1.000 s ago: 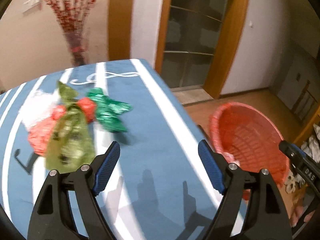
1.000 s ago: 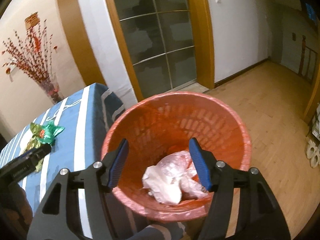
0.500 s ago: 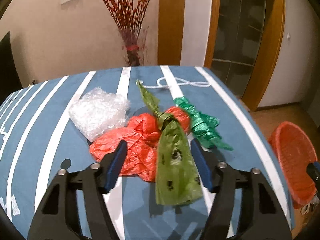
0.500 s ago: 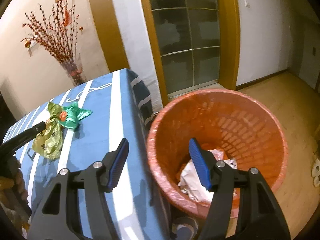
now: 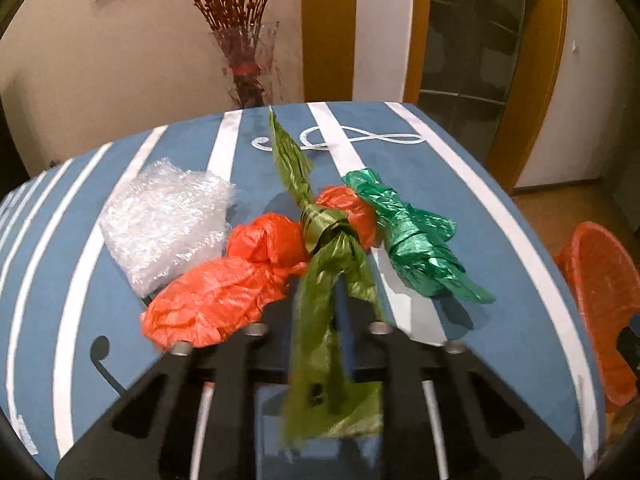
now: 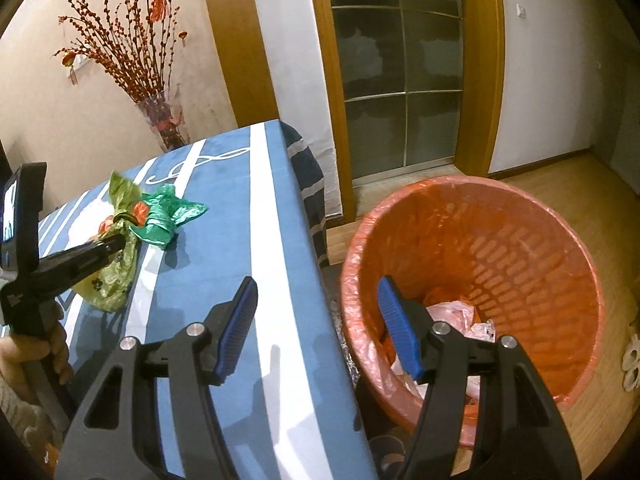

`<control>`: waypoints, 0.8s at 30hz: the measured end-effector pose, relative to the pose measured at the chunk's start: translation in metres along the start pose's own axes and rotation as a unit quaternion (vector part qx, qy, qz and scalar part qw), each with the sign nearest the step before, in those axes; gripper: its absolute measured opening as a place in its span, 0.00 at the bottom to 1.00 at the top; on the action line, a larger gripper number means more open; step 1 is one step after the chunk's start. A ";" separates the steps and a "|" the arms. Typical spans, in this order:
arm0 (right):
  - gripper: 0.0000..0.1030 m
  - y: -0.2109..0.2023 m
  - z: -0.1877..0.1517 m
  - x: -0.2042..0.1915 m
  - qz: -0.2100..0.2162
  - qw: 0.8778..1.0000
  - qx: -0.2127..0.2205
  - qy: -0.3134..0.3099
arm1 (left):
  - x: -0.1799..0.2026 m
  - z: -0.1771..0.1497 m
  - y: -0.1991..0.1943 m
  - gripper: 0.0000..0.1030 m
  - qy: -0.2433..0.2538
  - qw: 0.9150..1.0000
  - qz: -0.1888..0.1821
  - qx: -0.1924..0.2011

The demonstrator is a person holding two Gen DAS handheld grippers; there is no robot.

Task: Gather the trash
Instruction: 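Grasp the green paw-print bag with the left tool while the right tool grasps the green bag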

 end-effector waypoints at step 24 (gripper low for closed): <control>0.55 0.030 0.027 -0.091 0.060 0.996 -0.010 -0.060 | -0.034 -0.007 -0.031 0.08 -0.022 0.998 -0.054 0.027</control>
Point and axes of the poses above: each gripper's, at about its wrist camera, not at the fingertips, and y roughly the way its jaws point, x to its right, z to its top, the point moved 1 cm from there along y, roughly the way its jaws point, and after that the axes turned 8 degrees about -x, right-handed, at the moved point
